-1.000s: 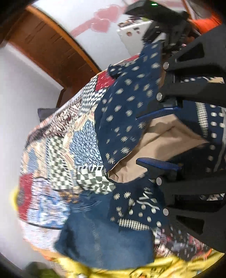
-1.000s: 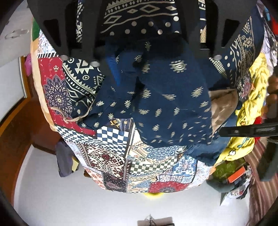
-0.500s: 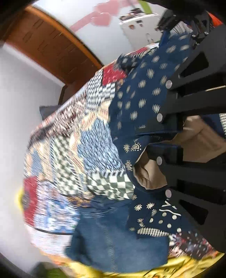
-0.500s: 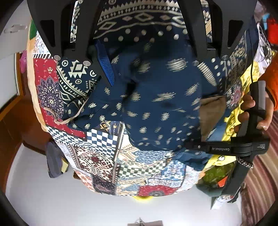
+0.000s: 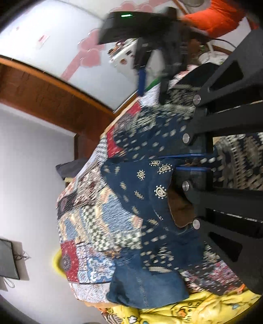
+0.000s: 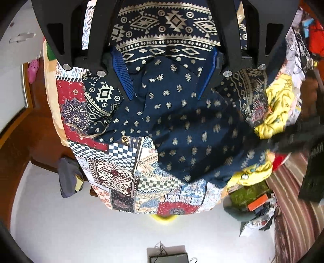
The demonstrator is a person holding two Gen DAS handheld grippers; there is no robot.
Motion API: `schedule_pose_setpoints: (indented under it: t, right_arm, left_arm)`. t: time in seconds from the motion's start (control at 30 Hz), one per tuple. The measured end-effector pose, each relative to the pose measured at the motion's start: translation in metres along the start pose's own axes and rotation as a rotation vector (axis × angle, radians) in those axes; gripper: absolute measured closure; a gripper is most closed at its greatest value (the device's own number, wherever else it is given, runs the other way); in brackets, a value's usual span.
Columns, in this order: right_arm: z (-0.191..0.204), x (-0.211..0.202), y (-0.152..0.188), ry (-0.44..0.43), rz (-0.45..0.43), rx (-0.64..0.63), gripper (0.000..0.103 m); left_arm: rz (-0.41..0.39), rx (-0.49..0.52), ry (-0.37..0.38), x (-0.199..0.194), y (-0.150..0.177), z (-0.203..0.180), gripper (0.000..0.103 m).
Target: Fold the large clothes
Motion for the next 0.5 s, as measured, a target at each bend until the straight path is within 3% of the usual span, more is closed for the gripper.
schedule_pose_setpoints:
  t: [0.27,0.43,0.5]
  right_arm:
    - [0.009,0.006,0.001,-0.056,0.010,0.058,0.043]
    - [0.018,0.019,0.006,-0.082,0.029,0.072,0.043]
    - [0.020,0.028,0.008,-0.085,0.048,0.078,0.043]
  left_arm:
    - [0.134,0.033,0.038,0.014,0.080,-0.018,0.097]
    - [0.179,0.101,-0.084,0.023,0.121,-0.014,0.097]
    - [0.195,0.093,-0.098,0.024,0.133,-0.008,0.097]
Point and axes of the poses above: each gripper's, at about its wrist camera, not at the fingertips, and x roughly the way its jaws point, z to its left, y to its underside, the point moved 5 cm from there along x, roughly the way its jaws point, and after that the axes turned 2 degrees about y, right-handed, at the moved point
